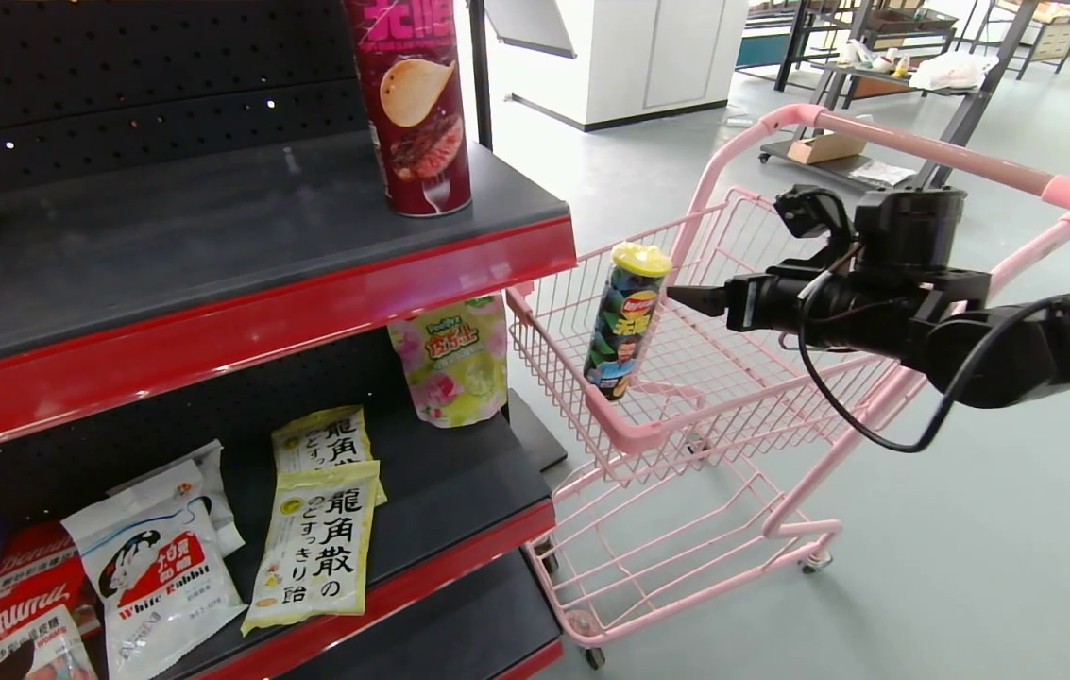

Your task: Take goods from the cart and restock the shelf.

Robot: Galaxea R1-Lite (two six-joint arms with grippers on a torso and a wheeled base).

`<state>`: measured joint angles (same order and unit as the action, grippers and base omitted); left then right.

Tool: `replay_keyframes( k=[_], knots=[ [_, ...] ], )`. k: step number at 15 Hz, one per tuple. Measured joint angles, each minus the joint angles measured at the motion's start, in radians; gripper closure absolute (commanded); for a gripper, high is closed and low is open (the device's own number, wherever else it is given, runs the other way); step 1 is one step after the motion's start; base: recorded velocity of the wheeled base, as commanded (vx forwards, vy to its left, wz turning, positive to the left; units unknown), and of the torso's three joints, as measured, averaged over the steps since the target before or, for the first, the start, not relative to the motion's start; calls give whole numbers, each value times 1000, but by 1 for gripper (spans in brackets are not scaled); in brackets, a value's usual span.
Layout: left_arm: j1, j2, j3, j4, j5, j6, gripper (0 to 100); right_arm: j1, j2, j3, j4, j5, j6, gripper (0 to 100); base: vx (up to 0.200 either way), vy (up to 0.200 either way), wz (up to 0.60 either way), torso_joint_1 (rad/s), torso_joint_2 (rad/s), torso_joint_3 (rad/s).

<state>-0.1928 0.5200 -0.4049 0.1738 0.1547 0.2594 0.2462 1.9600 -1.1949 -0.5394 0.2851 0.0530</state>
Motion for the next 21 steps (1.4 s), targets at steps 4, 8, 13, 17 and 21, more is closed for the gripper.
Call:
replay_keyframes(
  k=[4, 8, 13, 17, 21],
  knots=[
    [-1, 3, 5, 2, 1, 0, 0, 24, 113, -96, 0, 12, 5, 0, 0, 0, 0, 0, 0, 0],
    [0, 8, 5, 2, 1, 0, 0, 47, 164, -140, 0, 16, 7, 0, 0, 0, 0, 0, 0, 0],
    [-1, 10, 6, 3, 1, 0, 0, 63, 234, -234, 0, 18, 13, 0, 0, 0, 0, 0, 0, 0],
    [0, 10, 8, 3, 2, 0, 0, 68, 291, -311, 1, 20, 18, 0, 0, 0, 0, 0, 0, 0],
    [0, 11, 12, 3, 3, 1, 0, 69, 347, -382, 1, 27, 26, 100, 0, 0, 0, 0, 0, 0]
  ],
)
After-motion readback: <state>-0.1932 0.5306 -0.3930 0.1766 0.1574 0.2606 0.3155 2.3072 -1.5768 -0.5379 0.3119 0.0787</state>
